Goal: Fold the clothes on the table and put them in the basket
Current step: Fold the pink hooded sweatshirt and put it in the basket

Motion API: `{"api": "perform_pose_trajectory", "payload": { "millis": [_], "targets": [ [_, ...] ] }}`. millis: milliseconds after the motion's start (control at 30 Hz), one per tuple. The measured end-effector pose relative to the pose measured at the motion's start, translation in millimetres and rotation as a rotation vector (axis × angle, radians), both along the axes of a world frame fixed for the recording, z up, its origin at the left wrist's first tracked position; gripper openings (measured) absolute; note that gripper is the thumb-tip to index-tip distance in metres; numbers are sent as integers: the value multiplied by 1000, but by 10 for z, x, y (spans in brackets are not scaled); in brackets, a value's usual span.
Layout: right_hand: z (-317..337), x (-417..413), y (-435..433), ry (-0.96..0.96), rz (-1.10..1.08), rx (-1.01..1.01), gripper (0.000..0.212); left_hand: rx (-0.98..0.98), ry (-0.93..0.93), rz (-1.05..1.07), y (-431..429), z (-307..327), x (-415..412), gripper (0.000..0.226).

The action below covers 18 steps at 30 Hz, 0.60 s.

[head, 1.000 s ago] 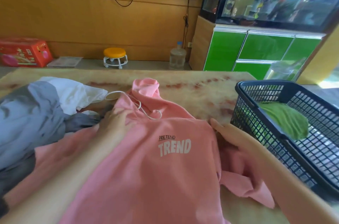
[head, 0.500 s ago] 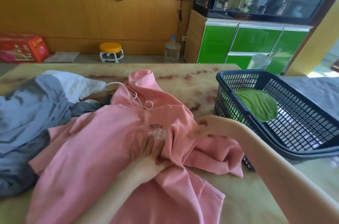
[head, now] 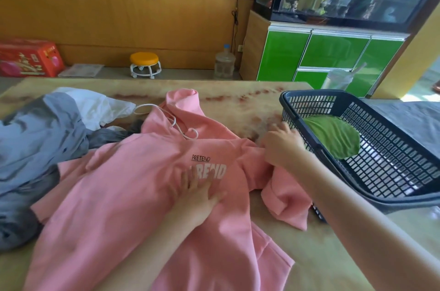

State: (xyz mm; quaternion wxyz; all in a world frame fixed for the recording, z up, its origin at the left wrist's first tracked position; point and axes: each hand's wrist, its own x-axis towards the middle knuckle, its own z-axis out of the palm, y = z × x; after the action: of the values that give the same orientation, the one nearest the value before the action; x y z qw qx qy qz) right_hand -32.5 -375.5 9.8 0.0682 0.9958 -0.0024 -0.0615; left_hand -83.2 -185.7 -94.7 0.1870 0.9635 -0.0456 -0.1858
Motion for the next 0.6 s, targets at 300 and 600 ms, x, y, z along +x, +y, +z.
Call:
{"api": "perform_pose_trajectory", "payload": {
  "millis": [300,600],
  "targets": [
    [-606,576,-134,68,-240,343,63,-229,-560,-32,-315,58,-95,64],
    [-702,817,-100,-176,-285,445,14,-208,-378,-9,-661,11,-7,20]
  ]
}}
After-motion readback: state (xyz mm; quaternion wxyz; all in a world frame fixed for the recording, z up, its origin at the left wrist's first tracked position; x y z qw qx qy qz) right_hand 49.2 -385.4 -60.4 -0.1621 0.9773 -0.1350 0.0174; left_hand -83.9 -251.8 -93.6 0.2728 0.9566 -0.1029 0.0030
